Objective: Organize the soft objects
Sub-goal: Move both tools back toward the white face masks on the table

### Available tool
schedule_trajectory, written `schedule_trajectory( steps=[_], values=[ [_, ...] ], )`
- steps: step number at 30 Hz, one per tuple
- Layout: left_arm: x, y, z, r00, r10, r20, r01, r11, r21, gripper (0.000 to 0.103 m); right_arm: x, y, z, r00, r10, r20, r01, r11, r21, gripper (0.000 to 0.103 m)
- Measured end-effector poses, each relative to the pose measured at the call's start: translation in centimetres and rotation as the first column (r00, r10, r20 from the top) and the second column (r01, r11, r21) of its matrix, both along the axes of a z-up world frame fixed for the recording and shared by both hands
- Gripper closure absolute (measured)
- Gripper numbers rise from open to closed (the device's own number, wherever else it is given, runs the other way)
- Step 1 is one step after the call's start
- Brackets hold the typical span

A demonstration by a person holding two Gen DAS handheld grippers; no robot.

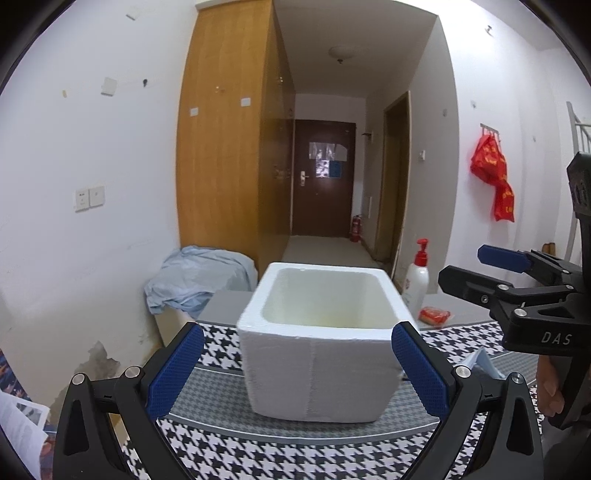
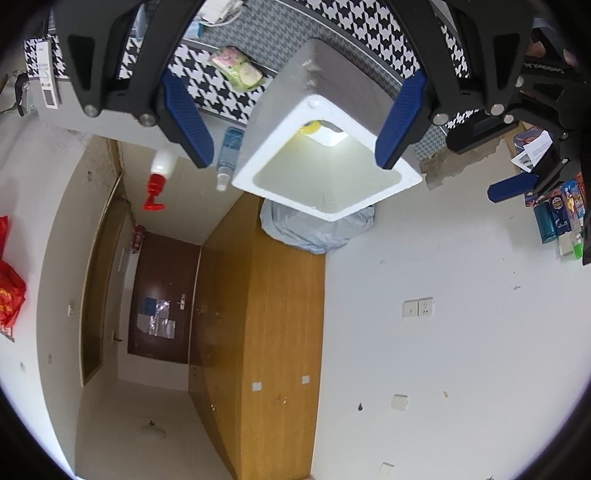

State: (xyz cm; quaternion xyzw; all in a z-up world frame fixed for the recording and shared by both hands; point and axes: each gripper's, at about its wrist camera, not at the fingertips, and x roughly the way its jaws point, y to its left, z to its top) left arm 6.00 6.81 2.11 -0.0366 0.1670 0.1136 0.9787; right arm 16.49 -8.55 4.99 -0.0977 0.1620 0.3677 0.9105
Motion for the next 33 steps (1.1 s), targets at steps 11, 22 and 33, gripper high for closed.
schedule_trajectory(
  steps=[11, 22, 33],
  values=[
    [0.3, -3.1, 0.8, 0.997, -0.079, 0.022, 0.078, 0.997, 0.016, 0.001, -1.6, -4.2, 0.5, 0.998, -0.057, 0.029, 0.055, 0.996, 0.065, 0.002],
    [0.9, -5.5, 1.2, 0.987, -0.153, 0.042, 0.152, 0.988, 0.019, 0.001, -2.4, -8.4, 0.6, 0.992, -0.121, 0.036, 0.115, 0.985, 0.129, 0.001],
    [2.3, -7.7, 0.8, 0.975, -0.221, 0.023, 0.221, 0.975, 0.009, 0.001, -2.2, -12.2, -0.1, 0.979, -0.204, 0.024, 0.199, 0.97, 0.142, 0.001]
  ],
)
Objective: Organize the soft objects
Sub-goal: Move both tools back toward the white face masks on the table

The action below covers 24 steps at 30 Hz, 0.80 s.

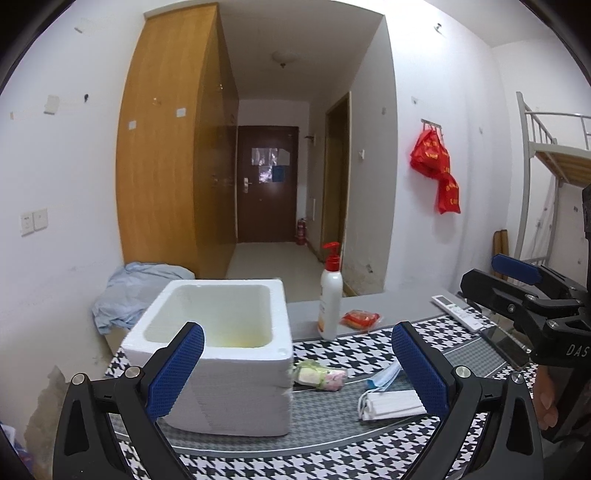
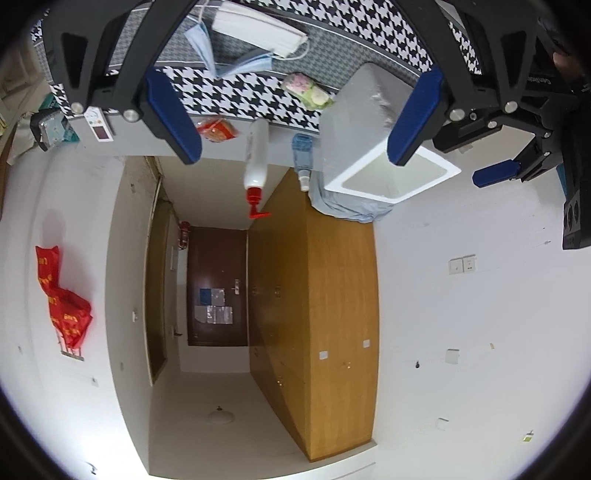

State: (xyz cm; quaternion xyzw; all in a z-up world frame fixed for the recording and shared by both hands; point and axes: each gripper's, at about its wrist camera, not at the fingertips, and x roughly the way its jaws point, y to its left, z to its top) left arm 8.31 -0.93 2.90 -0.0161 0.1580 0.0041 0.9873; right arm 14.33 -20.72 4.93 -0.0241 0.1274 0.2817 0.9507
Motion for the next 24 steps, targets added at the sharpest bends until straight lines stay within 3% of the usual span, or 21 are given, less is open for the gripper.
schedule_trajectory(
  steps=[16, 24],
  values=[
    [1.3, -2.3, -1.2, 0.997, -0.076, -0.014, 0.076, 0.997, -0.01, 0.001, 0.4, -3.6, -1.1, 0.997, -0.075, -0.017, 0.075, 0.997, 0.027, 0.001],
    [2.5, -3.7, -2.8, 0.991, -0.118, -0.063, 0.117, 0.993, -0.021, 0.001, 1.4, -4.7, -2.6, 0.992, -0.109, -0.059, 0.11, 0.994, 0.015, 0.001]
  ],
)
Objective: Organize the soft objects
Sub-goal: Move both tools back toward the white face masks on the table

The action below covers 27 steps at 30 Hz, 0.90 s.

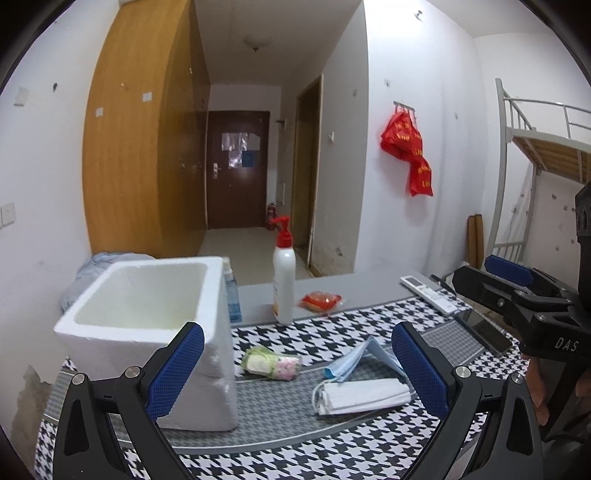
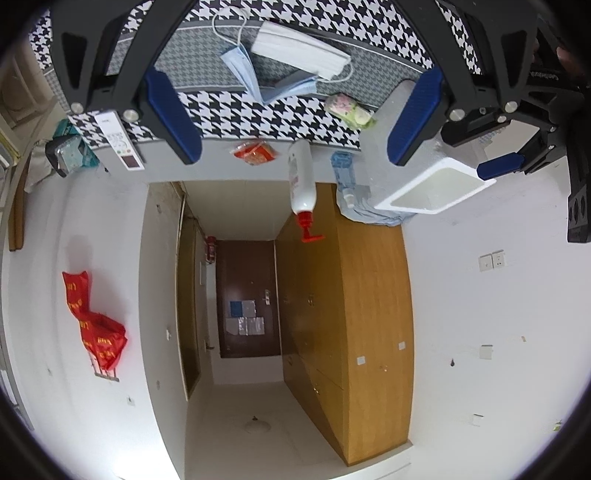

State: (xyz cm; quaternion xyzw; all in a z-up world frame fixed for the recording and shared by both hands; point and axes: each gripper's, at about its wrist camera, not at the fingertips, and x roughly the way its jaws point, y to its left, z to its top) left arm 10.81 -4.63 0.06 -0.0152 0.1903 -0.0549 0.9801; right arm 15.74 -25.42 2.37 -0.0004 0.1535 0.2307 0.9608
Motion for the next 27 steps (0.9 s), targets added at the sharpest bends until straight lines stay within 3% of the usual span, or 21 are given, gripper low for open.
schedule_trajectory(
  steps=[27],
  values=[
    [3.5, -2.8, -5.0, 0.983, -0.1, -0.154, 0.107, 0.993, 0.041, 0.001, 3.0, -1.7, -4.7, 0.989, -0.077, -0.125, 0.066, 0.994, -0.092, 0.001]
  ],
)
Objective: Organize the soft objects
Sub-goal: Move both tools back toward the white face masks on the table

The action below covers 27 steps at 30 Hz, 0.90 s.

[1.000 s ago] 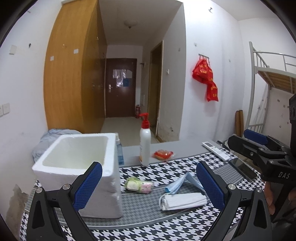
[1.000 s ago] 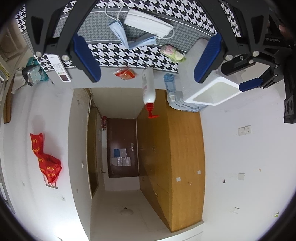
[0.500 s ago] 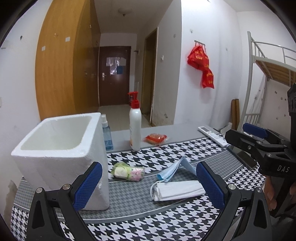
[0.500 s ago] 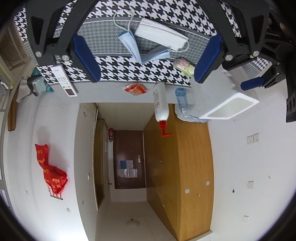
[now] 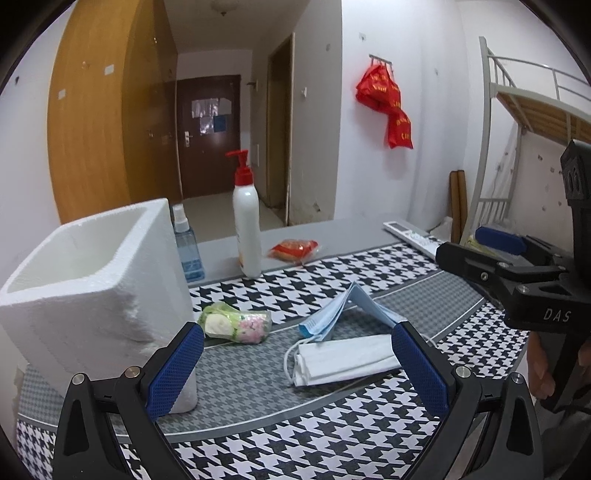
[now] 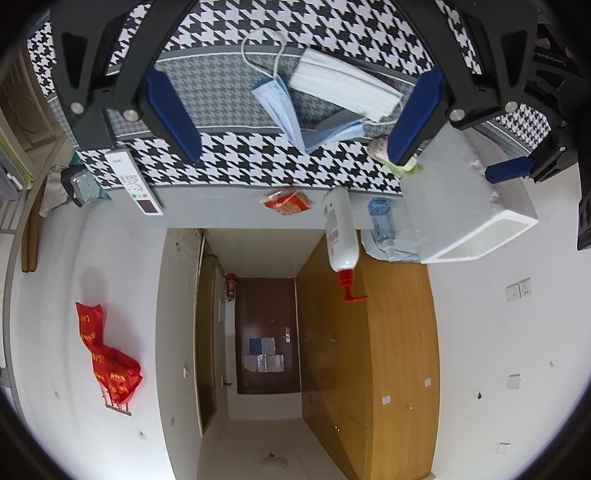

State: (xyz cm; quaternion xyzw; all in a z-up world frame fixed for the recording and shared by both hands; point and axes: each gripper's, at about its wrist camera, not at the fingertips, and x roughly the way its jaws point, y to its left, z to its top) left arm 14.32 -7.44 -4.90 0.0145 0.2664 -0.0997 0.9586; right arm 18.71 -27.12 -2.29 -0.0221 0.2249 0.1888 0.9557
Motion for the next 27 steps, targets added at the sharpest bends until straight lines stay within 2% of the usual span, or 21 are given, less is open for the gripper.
schedule_trajectory(
  steps=[5, 20, 27],
  values=[
    [0.7, 0.1, -1.2, 0.999, -0.002, -0.042, 0.002, 1.0, -0.018, 0.001, 0.5, -0.2, -0.8, 1.0, 0.003, -0.021, -0.003, 1.0, -0.008, 0.001],
    [3.1, -1.3, -3.6, 0.989, -0.058, -0.137, 0.063, 0.998, 0.031, 0.001, 2.7, -0.1, -3.4, 0.994, 0.022, -0.104, -0.024, 1.0, -0.018, 0.001],
    [4.4, -1.6, -4.8, 0.979, -0.072, -0.189, 0.077, 0.997, 0.017, 0.001, 3.5, -0.2, -4.2, 0.991, 0.027, -0.133, -0.031, 0.999, -0.031, 0.001]
  ],
)
